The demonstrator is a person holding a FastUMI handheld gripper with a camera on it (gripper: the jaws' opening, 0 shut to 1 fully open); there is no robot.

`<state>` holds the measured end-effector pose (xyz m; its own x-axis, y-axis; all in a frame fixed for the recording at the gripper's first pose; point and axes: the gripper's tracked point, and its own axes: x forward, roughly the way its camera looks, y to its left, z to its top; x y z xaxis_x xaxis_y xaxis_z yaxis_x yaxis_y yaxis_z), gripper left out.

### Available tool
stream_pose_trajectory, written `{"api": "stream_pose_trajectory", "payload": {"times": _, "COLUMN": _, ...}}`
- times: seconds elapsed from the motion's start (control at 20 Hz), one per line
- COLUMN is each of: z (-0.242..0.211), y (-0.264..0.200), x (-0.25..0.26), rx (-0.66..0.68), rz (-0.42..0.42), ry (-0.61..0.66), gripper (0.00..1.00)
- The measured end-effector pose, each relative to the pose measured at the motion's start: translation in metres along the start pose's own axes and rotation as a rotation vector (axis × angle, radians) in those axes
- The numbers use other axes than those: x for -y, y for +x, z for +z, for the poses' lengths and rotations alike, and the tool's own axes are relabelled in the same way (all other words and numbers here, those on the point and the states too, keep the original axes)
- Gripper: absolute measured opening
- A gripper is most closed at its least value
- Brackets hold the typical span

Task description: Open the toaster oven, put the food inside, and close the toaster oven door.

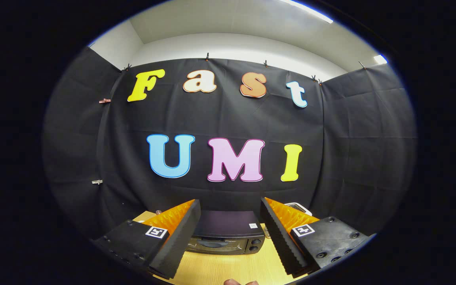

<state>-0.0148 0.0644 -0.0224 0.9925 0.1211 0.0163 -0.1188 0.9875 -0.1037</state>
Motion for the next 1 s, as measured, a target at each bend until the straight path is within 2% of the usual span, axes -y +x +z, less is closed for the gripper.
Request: {"api": "stream_pose_trajectory", "payload": {"times": 1.0, "z": 0.007, "y": 0.002, "x": 0.013, "rx": 0.021, "rz": -0.022, "ry": -0.031, "gripper": 0.98}}
